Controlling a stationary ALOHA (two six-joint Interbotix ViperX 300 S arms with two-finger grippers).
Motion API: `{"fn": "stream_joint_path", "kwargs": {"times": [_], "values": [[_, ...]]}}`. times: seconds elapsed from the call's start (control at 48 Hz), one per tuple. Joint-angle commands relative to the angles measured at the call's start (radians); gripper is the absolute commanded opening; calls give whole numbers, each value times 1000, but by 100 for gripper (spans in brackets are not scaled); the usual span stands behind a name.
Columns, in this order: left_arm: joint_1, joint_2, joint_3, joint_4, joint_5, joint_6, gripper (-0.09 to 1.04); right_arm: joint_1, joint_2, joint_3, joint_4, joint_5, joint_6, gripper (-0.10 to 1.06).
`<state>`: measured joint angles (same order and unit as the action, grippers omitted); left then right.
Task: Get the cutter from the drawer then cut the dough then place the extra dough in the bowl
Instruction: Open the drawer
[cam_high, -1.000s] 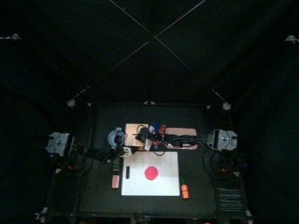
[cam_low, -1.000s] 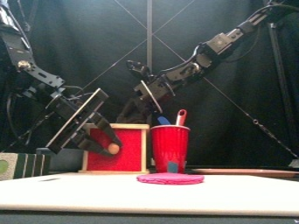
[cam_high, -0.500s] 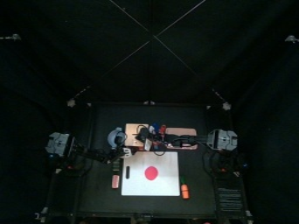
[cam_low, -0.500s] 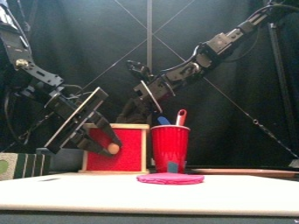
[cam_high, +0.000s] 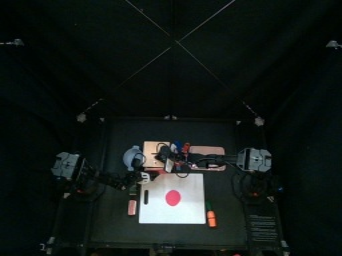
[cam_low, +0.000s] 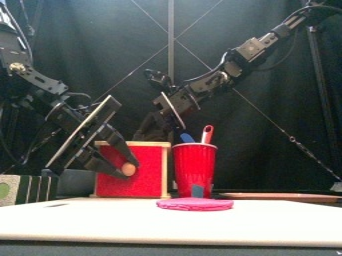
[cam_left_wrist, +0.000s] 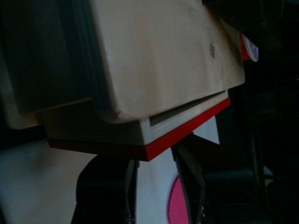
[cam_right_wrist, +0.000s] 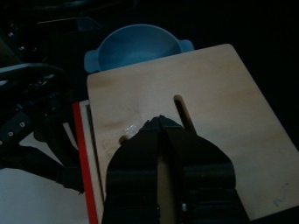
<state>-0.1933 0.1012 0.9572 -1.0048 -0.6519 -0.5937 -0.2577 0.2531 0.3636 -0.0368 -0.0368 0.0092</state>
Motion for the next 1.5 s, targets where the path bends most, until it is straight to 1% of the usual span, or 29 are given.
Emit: {"fn": "stream_joint_path", "kwargs": {"times": [0.021, 0.792, 1.5], "values": [[-29, -5, -17, 5, 3, 3, 57, -2, -3, -3, 2, 17, 0, 4], [-100, -12, -5, 3, 21, 3, 57, -5, -5, -6, 2, 28, 0, 4], [-156, -14, -28, -28, 21, 2, 57, -6, -5, -11, 2, 37, 0, 4]]}}
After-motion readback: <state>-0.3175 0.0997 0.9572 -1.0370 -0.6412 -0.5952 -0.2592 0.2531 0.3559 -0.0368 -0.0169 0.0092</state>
